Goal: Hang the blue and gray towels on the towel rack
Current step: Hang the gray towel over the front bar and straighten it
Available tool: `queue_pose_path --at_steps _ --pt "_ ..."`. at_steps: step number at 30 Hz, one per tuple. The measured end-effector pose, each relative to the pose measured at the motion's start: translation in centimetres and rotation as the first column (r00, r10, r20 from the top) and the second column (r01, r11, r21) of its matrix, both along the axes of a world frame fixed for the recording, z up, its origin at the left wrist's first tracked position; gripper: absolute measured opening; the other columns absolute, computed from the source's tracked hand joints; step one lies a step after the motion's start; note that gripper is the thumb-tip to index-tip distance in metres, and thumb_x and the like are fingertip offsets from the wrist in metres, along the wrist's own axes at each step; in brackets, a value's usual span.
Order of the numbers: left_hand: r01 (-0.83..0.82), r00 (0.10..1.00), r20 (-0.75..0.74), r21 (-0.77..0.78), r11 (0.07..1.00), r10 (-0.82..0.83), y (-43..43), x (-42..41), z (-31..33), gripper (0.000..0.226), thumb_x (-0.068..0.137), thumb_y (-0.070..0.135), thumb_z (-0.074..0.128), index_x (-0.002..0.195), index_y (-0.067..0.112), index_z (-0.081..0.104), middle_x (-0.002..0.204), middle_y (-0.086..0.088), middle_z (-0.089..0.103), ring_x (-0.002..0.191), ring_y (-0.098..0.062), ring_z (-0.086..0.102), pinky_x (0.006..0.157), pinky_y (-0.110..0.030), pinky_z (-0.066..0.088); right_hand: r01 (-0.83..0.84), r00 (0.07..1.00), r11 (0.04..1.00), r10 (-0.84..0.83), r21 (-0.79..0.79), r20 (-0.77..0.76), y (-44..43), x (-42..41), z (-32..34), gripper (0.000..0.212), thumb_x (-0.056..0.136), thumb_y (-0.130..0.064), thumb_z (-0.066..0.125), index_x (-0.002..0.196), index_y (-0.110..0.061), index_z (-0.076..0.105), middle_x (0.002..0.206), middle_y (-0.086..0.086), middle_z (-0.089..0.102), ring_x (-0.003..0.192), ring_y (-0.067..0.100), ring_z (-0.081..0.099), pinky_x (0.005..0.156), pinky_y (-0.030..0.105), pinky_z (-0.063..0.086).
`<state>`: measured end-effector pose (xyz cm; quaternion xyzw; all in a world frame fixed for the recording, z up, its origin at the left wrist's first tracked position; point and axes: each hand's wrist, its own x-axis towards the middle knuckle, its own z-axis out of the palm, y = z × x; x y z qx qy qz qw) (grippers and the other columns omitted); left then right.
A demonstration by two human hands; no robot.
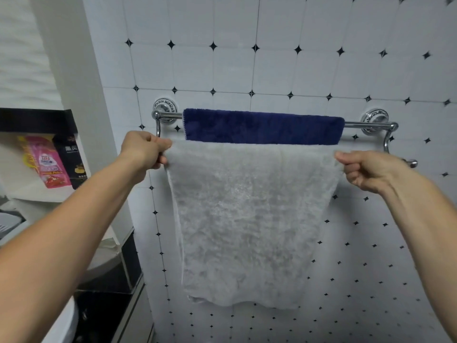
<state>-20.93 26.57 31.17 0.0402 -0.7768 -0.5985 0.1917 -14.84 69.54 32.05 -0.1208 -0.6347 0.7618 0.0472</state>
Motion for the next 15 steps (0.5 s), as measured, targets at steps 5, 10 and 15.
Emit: queue_pose_path --at_steps 5,10,15 --pt "-0.052 0.997 -0.054 -0.033 0.998 0.05 0.2 0.2 -1.9 0.024 0.087 0.019 0.071 0.069 0.012 0.057 0.05 -0.006 0.061 0.033 -0.011 0.054 0.04 -0.022 0.046 0.223 0.973 0.945 -0.201 0.24 -0.114 -0.5 0.3 -1.6 0.017 0.078 0.0 0.075 0.077 -0.006 0.059 0.065 0.004 0.054 0.031 0.001 0.03 0.033 0.013 0.025" --pt "-0.053 0.997 -0.054 -0.092 0.994 0.048 -0.1 0.5 -3.0 0.022 0.087 0.021 0.07 0.072 0.015 0.054 0.046 -0.002 0.06 0.035 -0.013 0.059 0.041 -0.025 0.046 0.179 0.984 0.896 -0.162 0.406 -0.078 -0.4 1.3 -1.7 0.023 0.07 -0.016 0.084 0.083 -0.009 0.066 0.07 0.004 0.062 0.036 0.004 0.041 0.033 0.015 0.032" --pt "-0.08 0.996 -0.042 -0.107 0.991 0.076 0.7 0.6 -1.6 0.023 0.081 0.031 0.072 0.071 0.017 0.056 0.063 -0.003 0.067 0.042 -0.019 0.067 0.036 -0.021 0.04 0.244 0.968 0.858 -0.24 0.451 -0.068 -1.5 0.8 -0.6 0.032 0.073 -0.037 0.082 0.088 -0.01 0.072 0.074 0.003 0.067 0.036 0.007 0.055 0.033 0.016 0.033"
